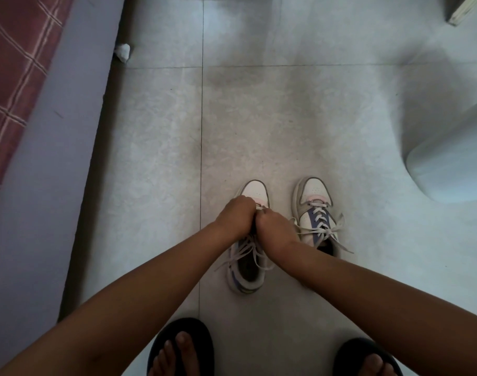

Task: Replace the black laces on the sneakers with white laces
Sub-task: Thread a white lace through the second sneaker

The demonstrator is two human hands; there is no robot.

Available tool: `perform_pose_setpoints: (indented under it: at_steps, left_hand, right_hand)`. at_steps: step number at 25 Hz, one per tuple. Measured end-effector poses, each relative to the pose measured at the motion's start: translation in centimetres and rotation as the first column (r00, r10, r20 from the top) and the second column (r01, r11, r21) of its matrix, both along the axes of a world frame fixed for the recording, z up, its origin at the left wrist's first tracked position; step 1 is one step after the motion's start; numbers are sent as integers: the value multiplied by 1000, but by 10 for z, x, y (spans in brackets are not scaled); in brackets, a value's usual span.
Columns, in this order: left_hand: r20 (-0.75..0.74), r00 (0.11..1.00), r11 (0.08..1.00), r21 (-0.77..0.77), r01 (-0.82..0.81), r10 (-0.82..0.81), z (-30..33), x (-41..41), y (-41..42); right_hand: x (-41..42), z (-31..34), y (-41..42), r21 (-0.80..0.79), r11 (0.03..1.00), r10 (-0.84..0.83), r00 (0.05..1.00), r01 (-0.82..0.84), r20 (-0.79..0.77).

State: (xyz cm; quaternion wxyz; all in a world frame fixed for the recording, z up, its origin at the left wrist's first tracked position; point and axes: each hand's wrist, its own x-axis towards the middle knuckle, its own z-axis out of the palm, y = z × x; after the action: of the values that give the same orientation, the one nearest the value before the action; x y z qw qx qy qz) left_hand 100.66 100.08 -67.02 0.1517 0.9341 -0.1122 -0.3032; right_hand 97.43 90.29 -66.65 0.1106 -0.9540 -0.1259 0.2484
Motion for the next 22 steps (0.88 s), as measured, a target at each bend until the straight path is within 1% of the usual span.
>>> perform_pose_setpoints:
  at_steps: [3, 5, 7, 8, 9, 10, 12, 14, 15, 17, 19, 20, 22]
  left_hand:
    - [-55, 994, 989, -109, -96, 91, 1, 0, 8]
    - [-74, 986, 970, -183, -158, 147, 1, -1, 16]
    - [-79, 975, 949, -223, -221, 209, -1, -2, 21]
    - [-79, 971, 944, -229, -238, 226, -2, -3, 21]
    - [-72, 970, 942, -231, -242, 231, -3, -5, 21]
    - [-56, 972, 945, -230, -234, 227, -6, -8, 20]
    - [-8, 979, 955, -219, -200, 203, -11, -15, 19]
    - [43, 980, 955, -236, -178, 194, -15, -21, 21]
    - [59, 977, 949, -255, -186, 207, -16, -23, 23]
    - [86, 968, 935, -291, -203, 237, -18, -25, 26]
    - [120, 955, 915, -342, -216, 271, -20, -28, 27]
    - [137, 946, 899, -376, -226, 295, -21, -32, 26]
    - [162, 929, 872, -428, -238, 334, -24, -39, 24]
  right_hand:
    - [-2, 0, 0, -15, 1000, -21, 1000, 21, 4]
    - [1, 0, 1, -4, 997, -80, 997, 80, -17]
    - [7, 1, 1, 22, 988, -150, 988, 151, -19]
    - [10, 1, 1, 13, 989, -147, 989, 147, -1]
    - [12, 2, 3, -13, 994, -111, 994, 111, 6]
    - [12, 2, 6, -66, 997, -39, 999, 39, 3]
    - [10, -1, 16, -171, 981, 89, 995, -95, -42]
    - [14, -5, 25, -236, 960, 134, 987, -153, -92]
    - [18, -5, 27, -233, 957, 153, 983, -172, -97]
    - [26, -5, 22, -176, 958, 215, 973, -227, -85]
    - [26, -9, 4, -105, 962, 250, 968, -251, -18]
    - [23, -14, -7, -52, 970, 240, 970, -239, 25]
    - [12, -24, -24, 72, 982, 166, 983, -172, 80]
